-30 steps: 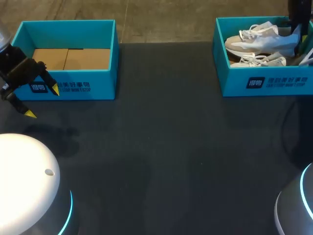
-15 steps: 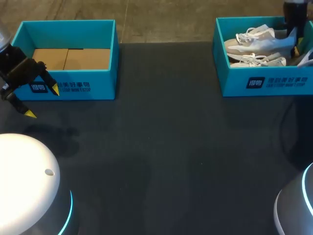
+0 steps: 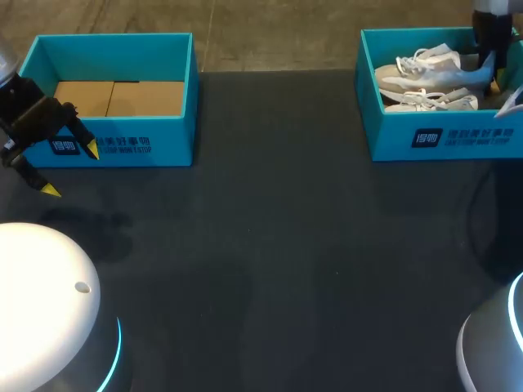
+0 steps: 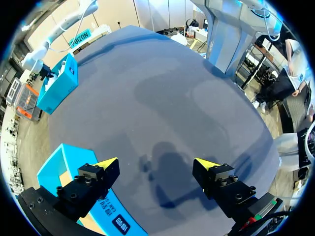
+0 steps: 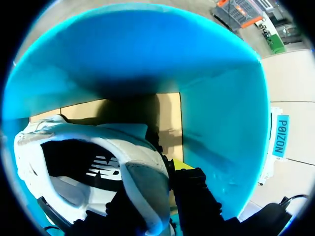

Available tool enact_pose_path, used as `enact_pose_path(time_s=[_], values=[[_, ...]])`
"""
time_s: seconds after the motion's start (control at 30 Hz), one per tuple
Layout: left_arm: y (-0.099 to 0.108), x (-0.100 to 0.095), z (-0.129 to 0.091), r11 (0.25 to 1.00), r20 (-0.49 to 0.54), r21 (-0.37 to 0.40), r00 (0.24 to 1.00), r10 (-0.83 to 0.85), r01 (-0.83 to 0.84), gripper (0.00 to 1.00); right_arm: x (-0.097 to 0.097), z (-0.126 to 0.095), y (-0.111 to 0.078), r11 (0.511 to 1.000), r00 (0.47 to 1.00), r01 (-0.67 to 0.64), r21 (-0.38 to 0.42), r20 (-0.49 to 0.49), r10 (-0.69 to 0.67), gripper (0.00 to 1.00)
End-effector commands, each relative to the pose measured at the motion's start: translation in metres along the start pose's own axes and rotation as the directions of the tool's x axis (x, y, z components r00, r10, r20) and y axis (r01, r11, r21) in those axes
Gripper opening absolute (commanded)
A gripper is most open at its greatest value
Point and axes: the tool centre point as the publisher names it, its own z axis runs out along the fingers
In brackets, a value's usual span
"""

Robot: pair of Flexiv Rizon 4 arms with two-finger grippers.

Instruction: Take the shoe out of the shoebox, open the shoe tongue, remove and reinsert the insole, then place the shoe into the shoebox

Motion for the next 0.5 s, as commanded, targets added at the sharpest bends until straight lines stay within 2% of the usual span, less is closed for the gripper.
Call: enact_pose_path(time_s=[0.03, 0.43, 0.47, 0.5], values=[[-0.0007, 0.0007, -0.0004, 1.000, -0.001, -0.004, 1.000, -0.001, 0.001, 1.00, 0.0027, 0.0044, 0.0127, 0.995, 1.000, 0.010, 0.094, -0.010, -0.009, 0.00], [-0.0007, 0.0007, -0.0004, 1.000, -0.001, -0.004, 1.000, -0.001, 0.001, 1.00, 0.0051, 0.0100, 0.0121, 0.995, 0.999, 0.037, 0.090, -0.022, -0.035, 0.00], [-0.0007, 0.0007, -0.0004, 1.000, -0.001, -0.004, 1.000, -0.001, 0.001, 1.00, 0.0049, 0.0102, 0.0115, 0.995, 0.999, 0.036, 0.091, -0.023, -0.034, 0.08], [-0.0007, 0.0007, -0.0004, 1.000, -0.001, -0.004, 1.000, -0.001, 0.001, 1.00, 0.0048, 0.0100, 0.0106, 0.995, 0.999, 0.036, 0.091, -0.024, -0.034, 0.25]])
